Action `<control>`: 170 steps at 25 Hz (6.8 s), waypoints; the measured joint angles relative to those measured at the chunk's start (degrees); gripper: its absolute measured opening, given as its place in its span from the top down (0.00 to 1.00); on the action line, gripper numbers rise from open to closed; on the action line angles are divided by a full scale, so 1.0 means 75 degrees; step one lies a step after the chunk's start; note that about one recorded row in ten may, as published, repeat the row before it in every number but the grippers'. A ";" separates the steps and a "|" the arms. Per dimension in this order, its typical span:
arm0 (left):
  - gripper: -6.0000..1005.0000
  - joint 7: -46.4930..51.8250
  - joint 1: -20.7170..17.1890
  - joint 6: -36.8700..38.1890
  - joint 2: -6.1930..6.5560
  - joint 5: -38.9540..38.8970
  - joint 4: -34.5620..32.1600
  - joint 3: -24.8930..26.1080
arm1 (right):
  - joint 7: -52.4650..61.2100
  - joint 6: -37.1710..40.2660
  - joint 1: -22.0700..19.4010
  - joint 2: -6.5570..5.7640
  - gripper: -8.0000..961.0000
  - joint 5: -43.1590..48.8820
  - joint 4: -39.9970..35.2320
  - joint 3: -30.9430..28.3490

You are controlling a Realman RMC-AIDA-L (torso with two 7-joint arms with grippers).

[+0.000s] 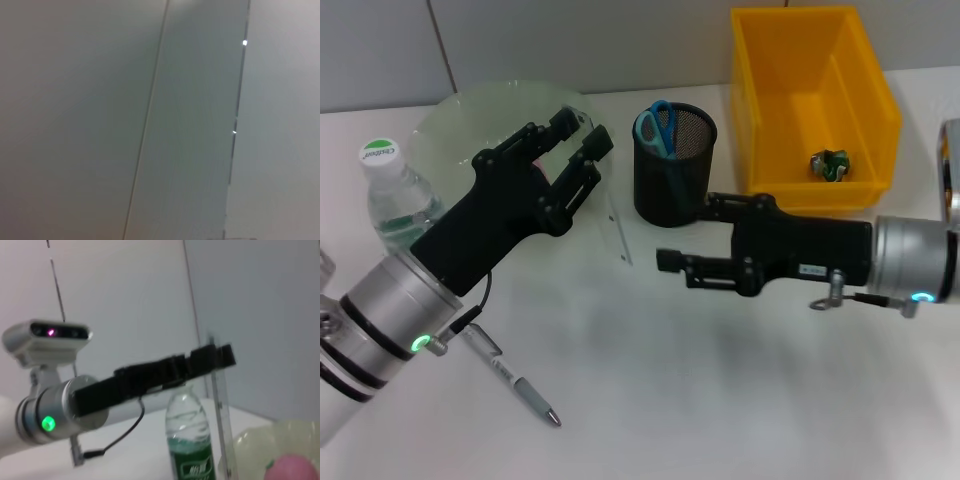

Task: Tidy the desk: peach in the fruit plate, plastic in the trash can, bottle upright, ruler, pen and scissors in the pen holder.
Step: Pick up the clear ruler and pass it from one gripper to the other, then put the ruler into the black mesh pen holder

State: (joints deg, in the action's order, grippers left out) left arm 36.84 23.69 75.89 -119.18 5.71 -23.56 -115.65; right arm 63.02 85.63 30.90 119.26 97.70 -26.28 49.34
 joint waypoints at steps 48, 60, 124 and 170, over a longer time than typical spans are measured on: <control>0.60 -0.2906 -0.0258 -0.1269 0.0000 -0.4600 -0.1293 -0.2884 | -0.4686 -0.1330 0.1950 0.0083 0.29 -0.2829 0.4505 -0.0695; 0.60 -0.2909 -0.0241 -0.1375 0.0000 -0.4605 -0.1288 -0.2917 | -0.4689 -0.1277 0.1907 0.0083 0.65 -0.2825 0.4490 -0.0696; 0.42 -0.2818 -0.0215 -0.1389 -0.0001 -0.4393 -0.1274 -0.2893 | -0.4594 -0.1293 0.1994 0.0084 0.98 -0.2784 0.4476 -0.0689; 0.19 0.4556 -0.1086 0.0084 0.0926 0.5846 -0.1269 0.2365 | -0.5259 -0.1347 0.1320 0.0083 0.91 -0.2879 0.3515 -0.2769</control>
State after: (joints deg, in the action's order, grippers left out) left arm 71.01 15.55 76.52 -112.24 49.55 -33.08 -97.91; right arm 23.58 75.54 40.80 119.88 76.11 0.08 28.57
